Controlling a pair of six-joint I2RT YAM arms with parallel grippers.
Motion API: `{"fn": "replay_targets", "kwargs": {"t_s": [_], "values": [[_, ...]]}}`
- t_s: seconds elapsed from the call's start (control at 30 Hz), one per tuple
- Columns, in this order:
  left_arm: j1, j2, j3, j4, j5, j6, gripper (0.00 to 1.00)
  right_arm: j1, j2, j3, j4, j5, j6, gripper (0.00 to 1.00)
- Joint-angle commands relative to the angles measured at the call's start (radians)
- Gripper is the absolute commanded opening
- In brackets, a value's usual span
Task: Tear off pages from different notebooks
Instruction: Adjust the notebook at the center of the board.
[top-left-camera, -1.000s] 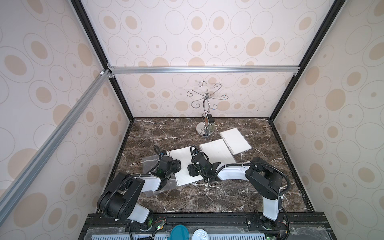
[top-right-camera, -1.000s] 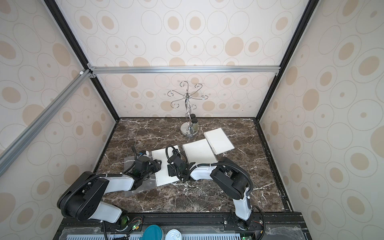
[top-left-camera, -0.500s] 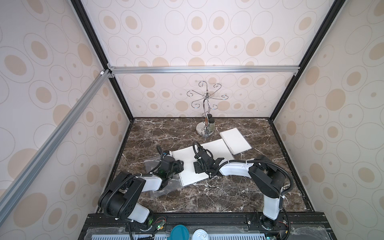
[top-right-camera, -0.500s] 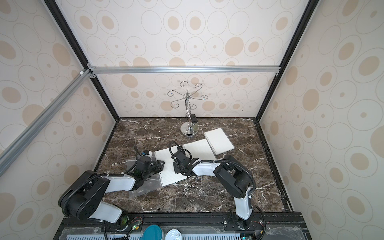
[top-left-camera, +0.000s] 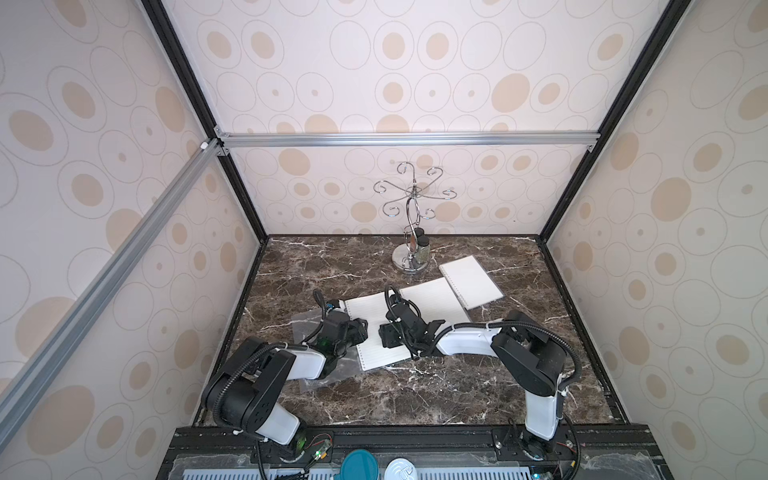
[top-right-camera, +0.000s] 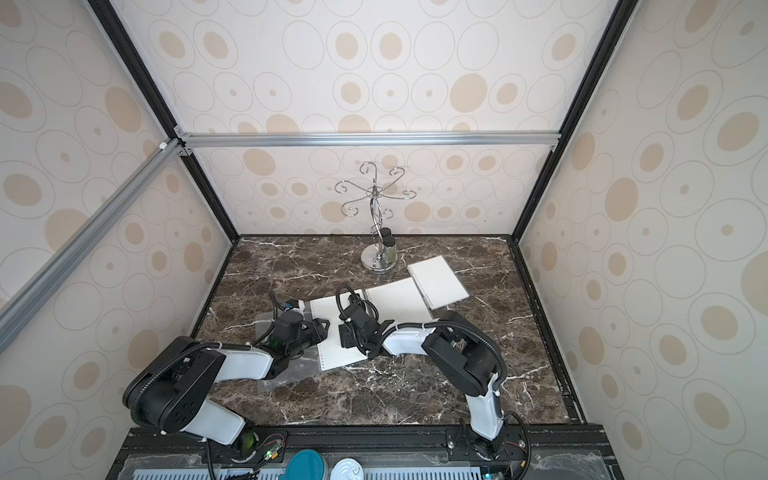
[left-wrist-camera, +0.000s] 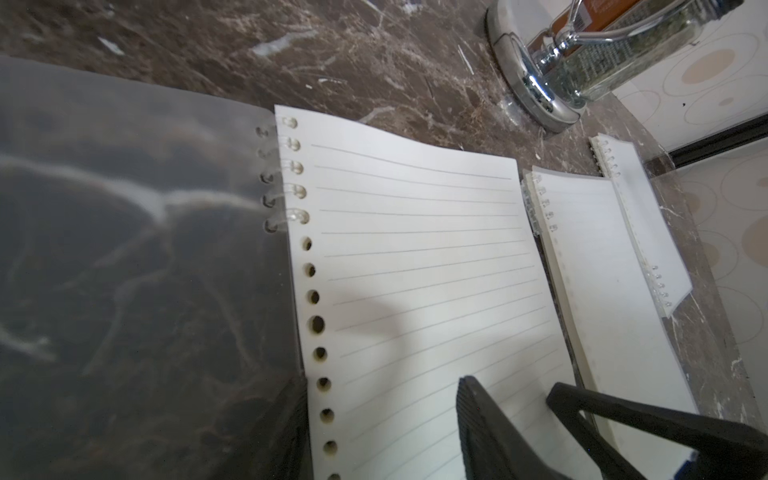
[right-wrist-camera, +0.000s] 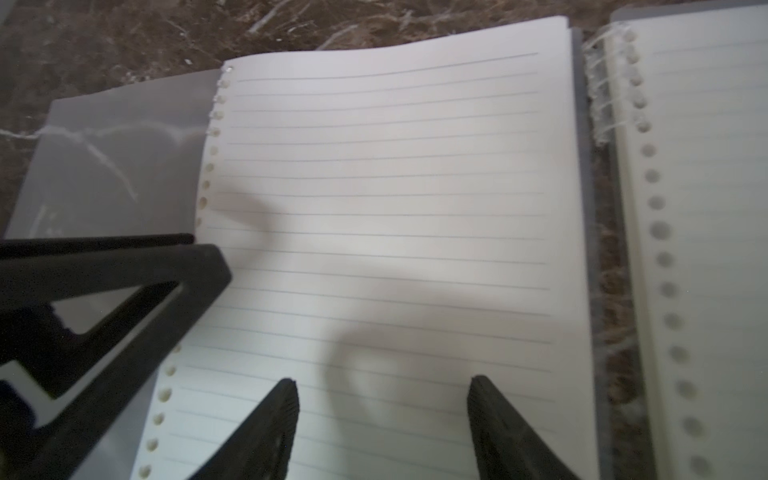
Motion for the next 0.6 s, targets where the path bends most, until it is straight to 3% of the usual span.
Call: {"fn": "replay_targets", "kwargs": {"t_s": [0.0,0.3,0.57], "values": [[-0.017,0.059,-0.015,-0.095,0.082,-0.028,0.57,0.027,0.051,-0.039,-0.006,-0.193,0.071,0.66],[-0.018,0.057,0.004,-0.135,0.056,-0.013,0.57,0.017,-0.018,-0.038,-0.037,-0.159,0.038,0.64],[-0.018,0.007,0.007,-0.172,0.032,-0.007,0.57,0.005,-0.007,-0.034,0.012,-0.253,0.061,0.64]]}}
